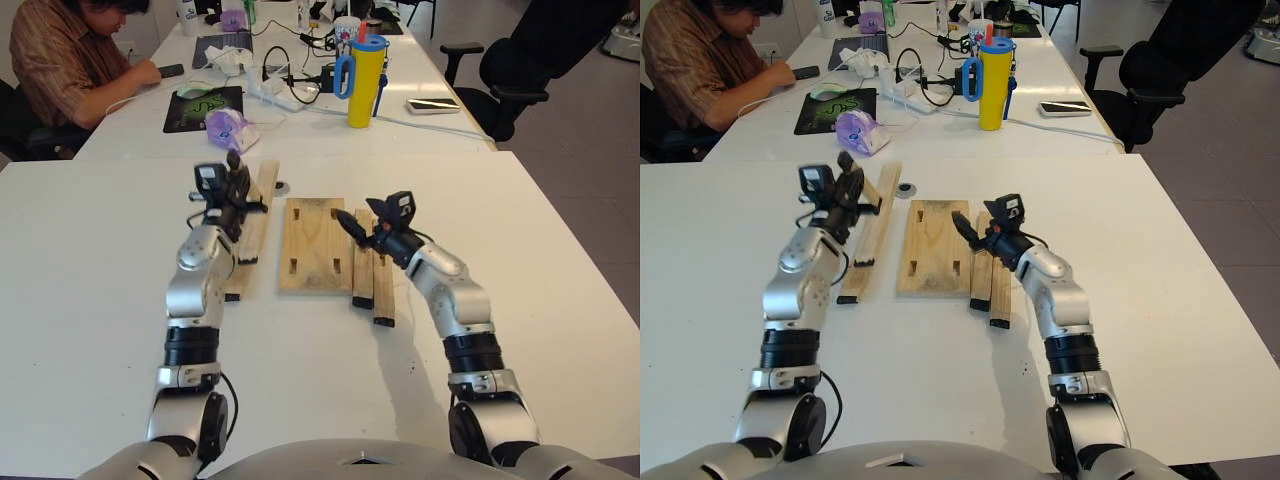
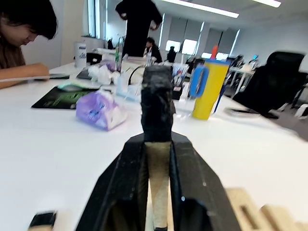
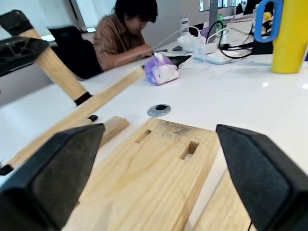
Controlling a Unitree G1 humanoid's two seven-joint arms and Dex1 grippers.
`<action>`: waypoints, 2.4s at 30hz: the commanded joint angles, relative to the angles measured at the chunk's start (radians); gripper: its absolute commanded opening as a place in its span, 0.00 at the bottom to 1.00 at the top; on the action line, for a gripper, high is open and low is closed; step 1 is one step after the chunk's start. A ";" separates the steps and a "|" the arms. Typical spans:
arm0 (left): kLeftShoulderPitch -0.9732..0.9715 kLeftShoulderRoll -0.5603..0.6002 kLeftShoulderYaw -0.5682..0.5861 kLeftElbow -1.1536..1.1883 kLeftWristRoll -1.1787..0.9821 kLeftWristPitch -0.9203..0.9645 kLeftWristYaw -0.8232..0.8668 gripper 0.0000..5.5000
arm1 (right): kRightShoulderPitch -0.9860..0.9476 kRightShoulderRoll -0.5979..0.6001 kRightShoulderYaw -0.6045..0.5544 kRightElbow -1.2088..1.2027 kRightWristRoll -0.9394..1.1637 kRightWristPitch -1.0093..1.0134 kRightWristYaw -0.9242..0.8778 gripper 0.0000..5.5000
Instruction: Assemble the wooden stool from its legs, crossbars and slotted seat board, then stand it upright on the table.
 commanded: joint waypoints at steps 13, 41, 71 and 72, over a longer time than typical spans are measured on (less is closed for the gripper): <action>-0.190 0.071 0.182 -0.019 -0.823 0.533 -0.322 0.08 | -0.333 -0.193 -0.364 0.408 0.627 0.652 0.398 0.93; -0.168 0.068 0.149 -0.016 -0.956 0.639 -0.261 0.08 | -0.343 -0.195 -0.379 0.185 0.795 0.802 0.357 0.60; 0.198 0.401 -0.173 -0.086 -0.473 0.418 -0.571 0.55 | -0.218 -0.316 -0.355 0.198 0.631 0.456 0.555 0.37; 0.215 0.412 -0.243 -0.091 -0.401 0.377 -0.599 0.55 | -0.228 -0.317 -0.318 0.205 0.589 0.414 0.592 0.37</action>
